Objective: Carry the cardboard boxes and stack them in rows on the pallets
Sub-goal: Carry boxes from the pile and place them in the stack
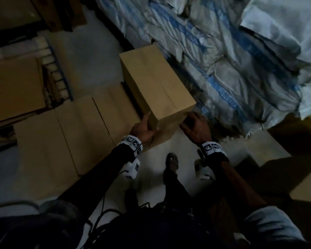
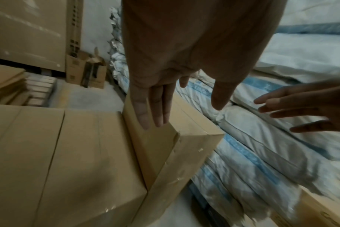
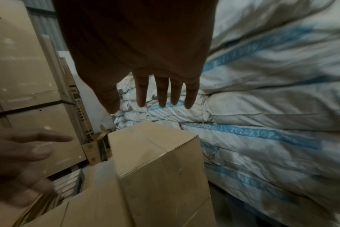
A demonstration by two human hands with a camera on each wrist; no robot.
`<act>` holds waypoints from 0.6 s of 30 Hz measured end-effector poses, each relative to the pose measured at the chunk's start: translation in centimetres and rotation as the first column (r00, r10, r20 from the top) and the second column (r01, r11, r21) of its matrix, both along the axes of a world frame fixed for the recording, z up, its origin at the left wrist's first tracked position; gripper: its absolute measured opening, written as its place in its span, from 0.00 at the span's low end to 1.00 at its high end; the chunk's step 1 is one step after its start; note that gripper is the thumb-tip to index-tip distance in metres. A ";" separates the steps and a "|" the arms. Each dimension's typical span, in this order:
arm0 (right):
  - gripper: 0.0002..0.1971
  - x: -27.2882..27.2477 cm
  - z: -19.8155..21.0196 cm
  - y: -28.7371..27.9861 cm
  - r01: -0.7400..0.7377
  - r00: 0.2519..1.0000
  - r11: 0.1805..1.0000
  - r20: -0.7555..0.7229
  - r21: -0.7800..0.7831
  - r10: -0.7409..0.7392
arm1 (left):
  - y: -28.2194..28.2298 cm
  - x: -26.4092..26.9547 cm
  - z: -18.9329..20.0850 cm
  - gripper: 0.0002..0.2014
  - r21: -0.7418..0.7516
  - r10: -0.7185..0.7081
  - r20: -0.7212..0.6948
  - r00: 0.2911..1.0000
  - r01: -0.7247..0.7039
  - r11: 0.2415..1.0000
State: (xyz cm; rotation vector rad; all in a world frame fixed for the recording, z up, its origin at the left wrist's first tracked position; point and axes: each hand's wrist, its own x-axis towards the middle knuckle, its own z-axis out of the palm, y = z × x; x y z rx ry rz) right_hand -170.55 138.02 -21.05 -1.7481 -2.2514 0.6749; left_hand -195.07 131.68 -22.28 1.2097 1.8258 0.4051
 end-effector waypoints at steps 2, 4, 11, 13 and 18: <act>0.35 -0.3 -0.4 4.4 -0.011 1.000 0.999 0.003 -0.045 0.011 | 2.6 0.2 -0.5 0.45 -0.017 0.026 -0.009 1.000 -0.027 0.999; 0.34 -0.6 -1.0 8.6 -0.038 0.999 0.995 0.012 -0.088 0.039 | 5.2 0.5 -0.9 0.45 -0.048 0.049 -0.027 0.998 -0.050 0.998; 0.46 0.0 -4.0 22.5 -0.145 0.976 0.963 0.124 -0.227 0.176 | 14.6 2.6 -3.7 0.44 -0.221 0.179 -0.030 0.983 -0.181 0.958; 0.42 0.2 -5.7 25.2 -0.186 0.954 0.933 0.169 -0.309 0.246 | 15.8 3.3 -4.7 0.42 -0.279 0.195 -0.014 0.981 -0.191 0.941; 0.43 1.4 -10.1 29.0 -0.391 0.900 0.732 -0.065 -0.557 0.431 | 16.9 4.8 -7.8 0.43 -0.343 0.175 0.004 0.985 -0.163 0.925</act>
